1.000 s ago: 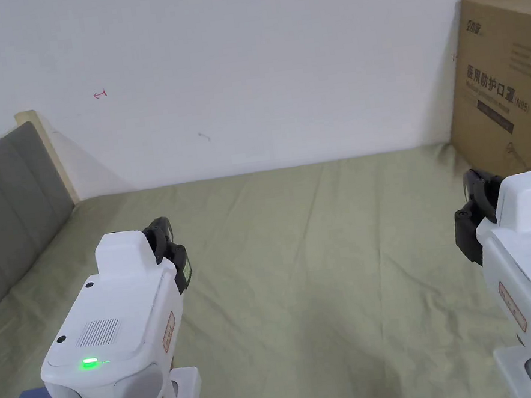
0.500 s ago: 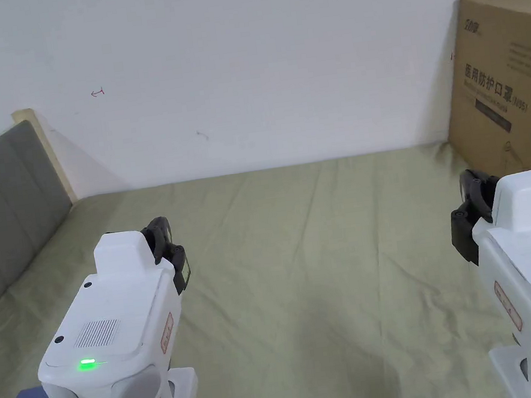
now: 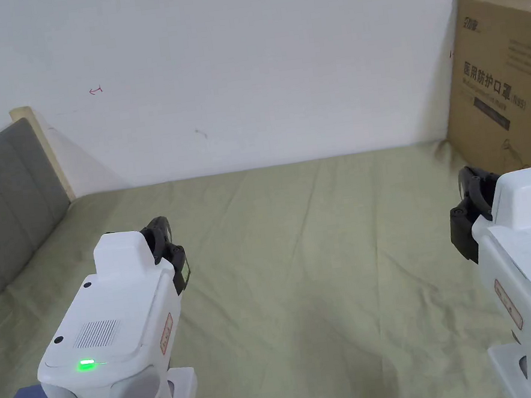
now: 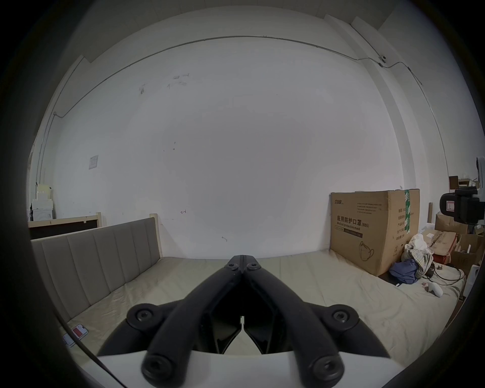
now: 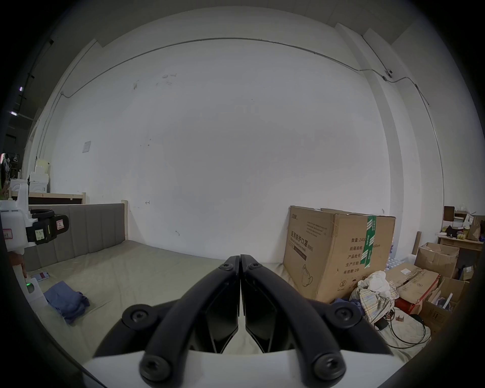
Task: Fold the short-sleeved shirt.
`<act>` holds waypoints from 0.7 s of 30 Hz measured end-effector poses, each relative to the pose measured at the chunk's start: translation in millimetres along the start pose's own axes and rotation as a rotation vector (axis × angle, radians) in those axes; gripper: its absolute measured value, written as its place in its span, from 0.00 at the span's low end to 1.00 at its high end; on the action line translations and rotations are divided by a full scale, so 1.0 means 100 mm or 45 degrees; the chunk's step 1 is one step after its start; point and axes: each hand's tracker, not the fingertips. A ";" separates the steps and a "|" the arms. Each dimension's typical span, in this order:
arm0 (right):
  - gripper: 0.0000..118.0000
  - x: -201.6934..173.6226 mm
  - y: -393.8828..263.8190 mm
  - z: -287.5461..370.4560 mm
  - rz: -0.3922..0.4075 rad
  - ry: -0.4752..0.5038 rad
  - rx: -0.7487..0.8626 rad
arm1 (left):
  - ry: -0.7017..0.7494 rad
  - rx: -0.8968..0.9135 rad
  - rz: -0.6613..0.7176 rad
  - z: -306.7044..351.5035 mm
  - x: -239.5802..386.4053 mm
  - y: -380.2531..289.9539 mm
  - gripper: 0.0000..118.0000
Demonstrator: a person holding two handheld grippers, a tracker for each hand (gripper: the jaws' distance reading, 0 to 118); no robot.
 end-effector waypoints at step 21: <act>0.00 -0.02 0.01 0.01 0.002 0.002 -0.003 | 0.006 -0.002 -0.013 0.02 -0.01 -0.02 0.00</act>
